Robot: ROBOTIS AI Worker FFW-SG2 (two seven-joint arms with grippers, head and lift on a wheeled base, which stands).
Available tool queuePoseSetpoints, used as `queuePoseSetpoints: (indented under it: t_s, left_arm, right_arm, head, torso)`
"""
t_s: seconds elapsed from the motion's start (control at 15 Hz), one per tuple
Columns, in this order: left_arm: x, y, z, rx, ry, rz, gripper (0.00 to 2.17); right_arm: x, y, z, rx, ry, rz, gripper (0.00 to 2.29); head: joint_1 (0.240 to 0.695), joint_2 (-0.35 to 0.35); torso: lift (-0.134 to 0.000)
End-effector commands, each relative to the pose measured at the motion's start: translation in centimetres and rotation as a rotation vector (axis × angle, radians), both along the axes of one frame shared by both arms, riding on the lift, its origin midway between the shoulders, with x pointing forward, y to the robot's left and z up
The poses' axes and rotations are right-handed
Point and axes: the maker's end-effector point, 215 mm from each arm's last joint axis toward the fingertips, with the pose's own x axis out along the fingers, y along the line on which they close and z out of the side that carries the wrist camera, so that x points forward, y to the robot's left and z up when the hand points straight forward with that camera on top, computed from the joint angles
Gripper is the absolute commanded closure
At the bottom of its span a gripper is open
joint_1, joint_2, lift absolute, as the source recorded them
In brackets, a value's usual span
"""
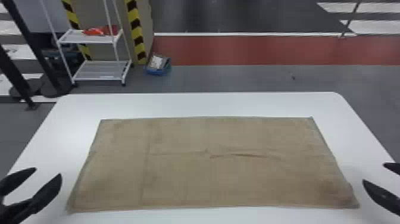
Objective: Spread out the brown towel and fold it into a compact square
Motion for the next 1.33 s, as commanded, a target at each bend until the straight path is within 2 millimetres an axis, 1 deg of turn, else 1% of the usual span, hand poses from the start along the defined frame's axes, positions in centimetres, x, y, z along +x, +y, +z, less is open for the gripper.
queuePoseSetpoints:
  t_s: [0.0, 0.07, 0.2, 0.33, 0.47, 0.6, 0.73, 0.8, 0.87, 1.0, 1.2, 1.27]
  left_arm:
    - [-1.4, -0.2, -2.6, 0.025, 0.082, -0.039, 0.27]
    - [-1.6, -0.8, -3.4, 0.037, 0.113, -0.063, 0.29]
    - [-2.1, -2.2, -5.0, 0.072, 0.173, -0.106, 0.5]
    - [-3.4, -3.2, -6.5, 0.035, 0.273, -0.142, 0.52]
    - [-3.7, -3.7, -6.0, 0.031, 0.288, -0.155, 0.52]
    - [-3.8, -3.9, -5.4, 0.039, 0.284, -0.163, 0.52]
    - [-3.8, -3.8, -5.4, 0.05, 0.288, -0.162, 0.52]
    - [-4.0, -3.7, -5.9, 0.058, 0.307, -0.158, 0.78]
    - [-4.0, -3.5, -6.1, 0.069, 0.313, -0.155, 0.9]
    - [-4.3, -3.1, -6.4, 0.067, 0.342, -0.152, 0.9]
    - [-4.4, -3.3, -6.0, 0.07, 0.341, -0.157, 0.9]
    - [-4.4, -3.3, -6.0, 0.072, 0.341, -0.157, 0.79]
  right_arm:
    - [0.0, 0.5, -0.2, -0.055, -0.041, 0.036, 0.15]
    - [-0.1, 0.3, -0.6, -0.058, -0.03, 0.033, 0.15]
    - [-0.3, 0.1, -1.1, -0.056, -0.019, 0.029, 0.18]
    - [-0.4, -0.5, -1.3, -0.061, -0.014, 0.018, 0.18]
    - [-0.5, -1.2, -1.3, -0.063, -0.012, 0.004, 0.18]
    - [-0.6, -1.3, -1.4, -0.062, -0.008, 0.001, 0.18]
    - [-0.7, -1.3, -1.8, -0.058, -0.002, -0.004, 0.18]
    - [-0.7, -1.0, -2.1, -0.055, 0.001, -0.001, 0.18]
    - [-0.7, -1.0, -2.1, -0.055, 0.002, -0.001, 0.18]
    - [-0.7, -1.1, -2.1, -0.058, 0.003, -0.002, 0.18]
    - [-0.8, -1.5, -2.1, -0.06, 0.003, -0.01, 0.18]
    - [-0.9, -1.5, -2.1, -0.06, 0.005, -0.01, 0.18]
  head:
    - [0.695, -0.002]
    - [0.695, -0.003]
    - [0.695, -0.006]
    - [0.695, -0.03]
    - [0.695, -0.053]
    - [0.695, -0.071]
    - [0.695, -0.082]
    - [0.695, -0.083]
    - [0.695, -0.083]
    - [0.695, -0.077]
    - [0.695, -0.071]
    - [0.695, -0.073]
  torso:
    - [-0.12]
    - [-0.12]
    - [-0.12]
    - [-0.12]
    - [-0.12]
    - [-0.12]
    - [-0.12]
    - [-0.12]
    - [-0.12]
    - [-0.12]
    - [-0.12]
    - [-0.12]
